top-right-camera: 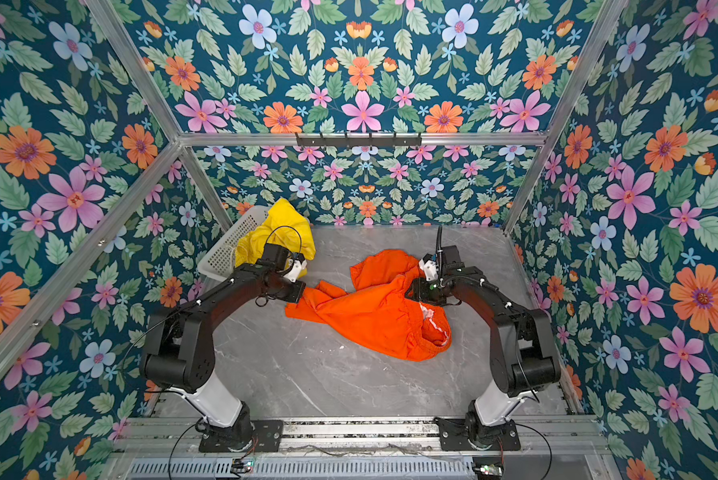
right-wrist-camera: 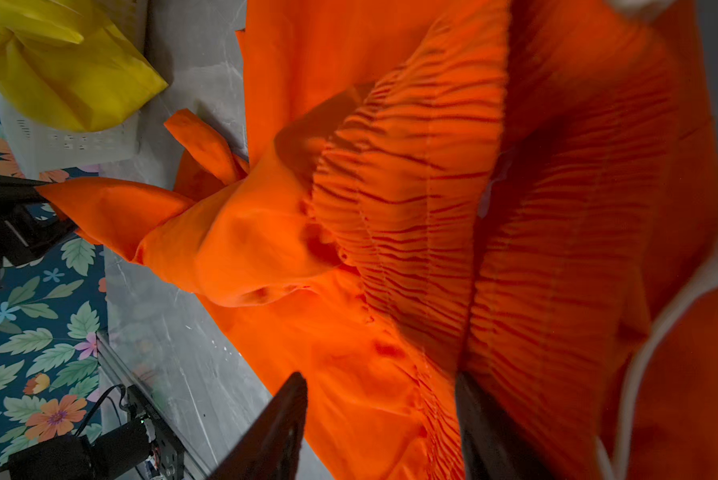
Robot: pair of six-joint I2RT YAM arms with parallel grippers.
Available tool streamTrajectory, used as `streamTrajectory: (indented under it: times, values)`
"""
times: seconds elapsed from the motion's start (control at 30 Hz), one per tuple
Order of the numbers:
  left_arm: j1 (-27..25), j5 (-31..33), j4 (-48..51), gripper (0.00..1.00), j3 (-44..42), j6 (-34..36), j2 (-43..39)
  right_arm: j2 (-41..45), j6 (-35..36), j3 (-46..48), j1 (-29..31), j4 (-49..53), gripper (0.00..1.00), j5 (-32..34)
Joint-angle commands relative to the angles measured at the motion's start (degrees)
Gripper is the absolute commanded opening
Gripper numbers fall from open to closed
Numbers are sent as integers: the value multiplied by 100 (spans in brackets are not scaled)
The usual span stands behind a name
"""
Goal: Fold and stack the shorts
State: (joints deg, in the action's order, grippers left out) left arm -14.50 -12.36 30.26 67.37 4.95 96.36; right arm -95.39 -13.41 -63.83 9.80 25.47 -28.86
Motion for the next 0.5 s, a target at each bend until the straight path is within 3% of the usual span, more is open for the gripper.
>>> streamTrajectory:
  times: [0.0, 0.27, 0.47]
  values:
    - [9, -72, -73, 0, -1, 21, -47, -213, -39, -47, 5, -268, 58, 234]
    - [32, -130, -99, 0, -12, 12, -32, -533, -24, -61, 15, -298, 56, -340]
    - [35, -182, -134, 0, -23, -3, -29, -533, -166, 130, 19, -838, 38, -1355]
